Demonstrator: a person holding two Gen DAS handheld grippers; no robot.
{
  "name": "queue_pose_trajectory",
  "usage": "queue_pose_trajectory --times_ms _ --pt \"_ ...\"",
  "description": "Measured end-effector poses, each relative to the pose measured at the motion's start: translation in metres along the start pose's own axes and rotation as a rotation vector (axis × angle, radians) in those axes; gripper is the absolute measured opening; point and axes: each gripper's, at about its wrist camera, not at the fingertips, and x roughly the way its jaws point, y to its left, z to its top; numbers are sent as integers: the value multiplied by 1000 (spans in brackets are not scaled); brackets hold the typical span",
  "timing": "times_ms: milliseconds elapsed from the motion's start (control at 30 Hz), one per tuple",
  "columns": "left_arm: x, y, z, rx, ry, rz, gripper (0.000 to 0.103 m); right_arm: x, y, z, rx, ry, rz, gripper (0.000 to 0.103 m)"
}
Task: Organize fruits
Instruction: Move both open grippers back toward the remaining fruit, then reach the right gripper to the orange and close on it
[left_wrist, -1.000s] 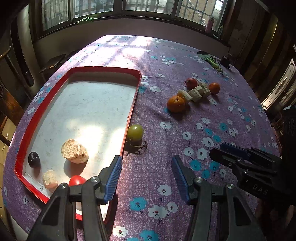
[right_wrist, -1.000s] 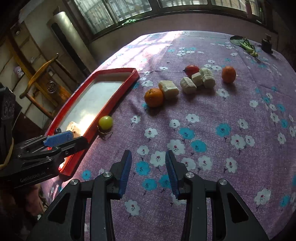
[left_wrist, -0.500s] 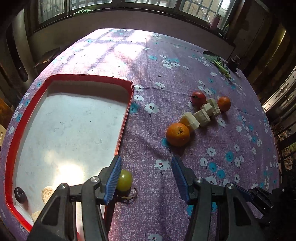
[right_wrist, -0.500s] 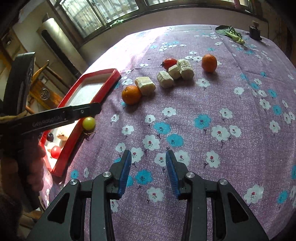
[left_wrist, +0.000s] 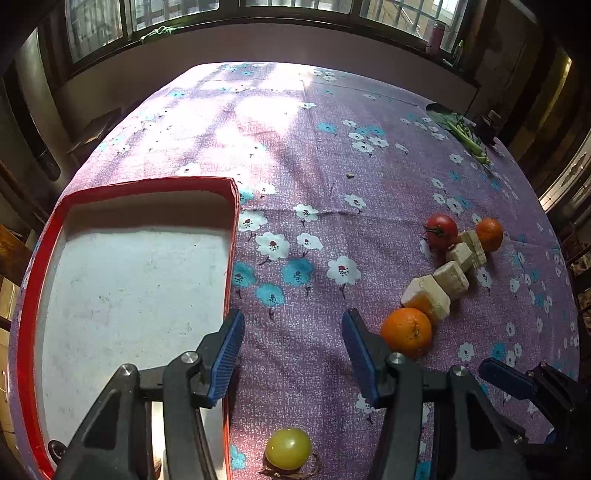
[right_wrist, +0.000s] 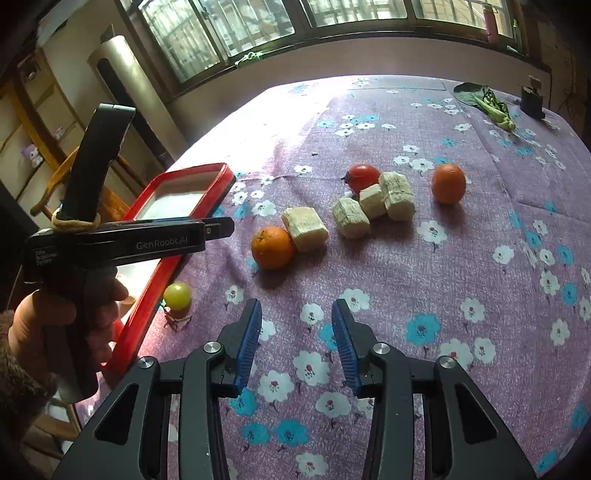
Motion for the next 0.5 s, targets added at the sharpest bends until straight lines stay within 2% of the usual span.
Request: queue_pose_trajectory --times_ms 133,300,333,433,500 --pt "-15 7 -11 0 -27 -61 58 27 11 12 -25 14 -13 43" --pt "-40 -1 -44 121 -76 -93 58 50 26 19 -84 13 -61 44" --pt "-43 -2 -50 140 -81 -93 58 53 28 20 -95 7 -75 47" --pt "-45 -3 -60 178 -69 -106 58 60 36 22 -145 -5 -112 53" --pt "-42 0 -65 185 -51 -114 58 62 37 23 -169 -15 -134 51"
